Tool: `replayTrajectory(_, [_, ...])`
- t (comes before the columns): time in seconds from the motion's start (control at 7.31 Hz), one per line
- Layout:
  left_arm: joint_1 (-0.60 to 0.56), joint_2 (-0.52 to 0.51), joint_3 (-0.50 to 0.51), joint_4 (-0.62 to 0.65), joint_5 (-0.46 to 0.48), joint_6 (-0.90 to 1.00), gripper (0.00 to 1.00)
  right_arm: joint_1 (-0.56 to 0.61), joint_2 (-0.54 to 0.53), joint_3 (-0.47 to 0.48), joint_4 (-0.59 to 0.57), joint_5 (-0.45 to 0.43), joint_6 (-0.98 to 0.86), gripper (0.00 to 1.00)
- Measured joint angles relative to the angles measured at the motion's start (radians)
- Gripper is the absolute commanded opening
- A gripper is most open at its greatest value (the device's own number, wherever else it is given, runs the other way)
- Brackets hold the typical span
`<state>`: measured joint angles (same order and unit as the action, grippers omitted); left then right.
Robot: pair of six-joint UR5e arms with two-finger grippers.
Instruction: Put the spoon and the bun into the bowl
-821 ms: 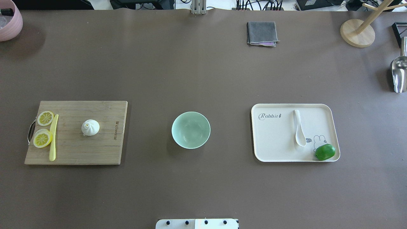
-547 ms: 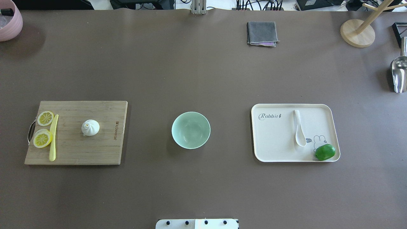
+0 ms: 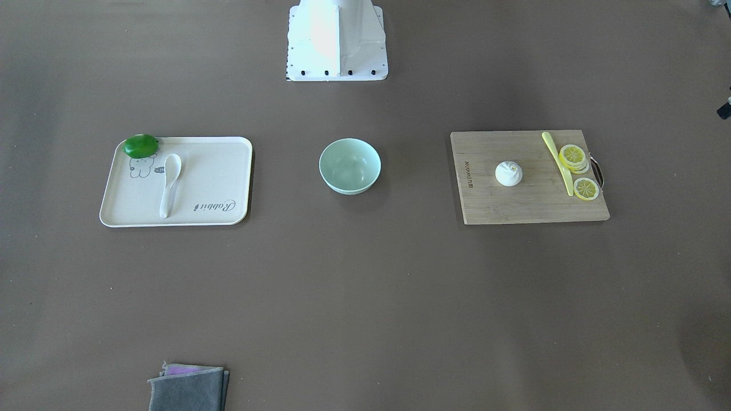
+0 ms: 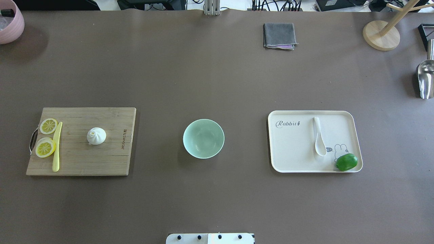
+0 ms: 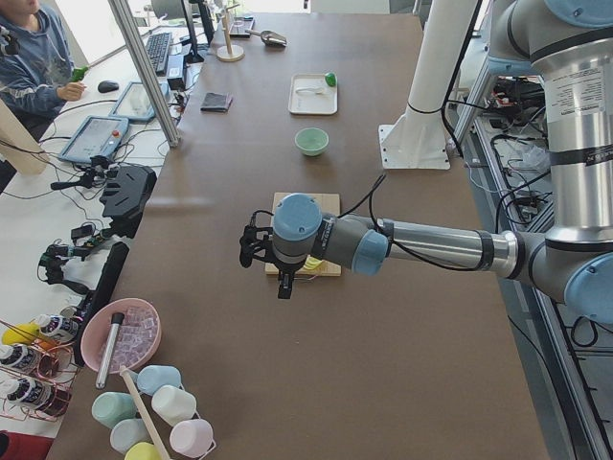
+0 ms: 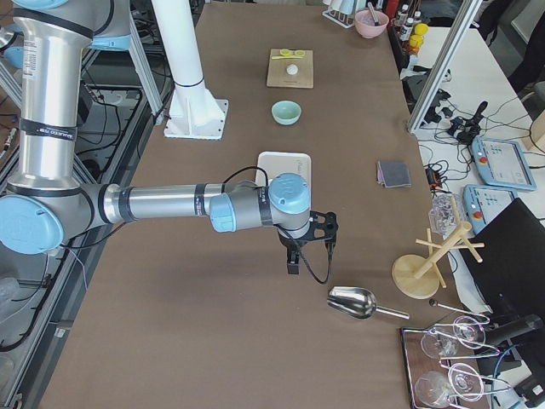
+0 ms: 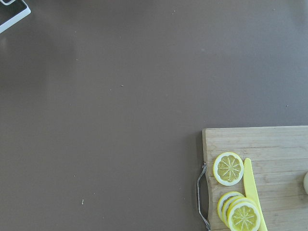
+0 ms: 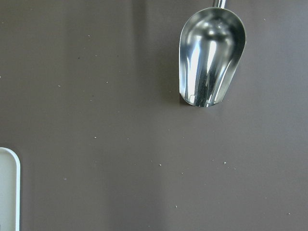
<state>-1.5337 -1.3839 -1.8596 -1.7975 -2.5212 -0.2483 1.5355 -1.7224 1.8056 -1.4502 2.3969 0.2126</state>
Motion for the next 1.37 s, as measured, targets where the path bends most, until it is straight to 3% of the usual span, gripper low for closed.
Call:
replayTrajectory(0.41, [0.001, -0.003, -0.005, -0.021, 0.0, -0.004, 0.98, -0.017, -0.002, 0.001, 0.001, 0.018, 0.007, 1.0])
replayTrajectory(0.82, [0.007, 0.02, 0.024, -0.202, -0.04, -0.006, 0.98, -0.069, 0.002, 0.005, 0.016, 0.039, 0.018, 1.0])
replayTrajectory(1.09, [0.039, 0.027, 0.026, -0.336, -0.069, -0.127, 0.97, -0.191, 0.005, 0.013, 0.147, 0.042, 0.177, 1.0])
replayTrajectory(1.37, [0.189, -0.029, 0.025, -0.418, -0.02, -0.333, 0.92, -0.364, 0.01, 0.018, 0.352, -0.03, 0.468, 0.95])
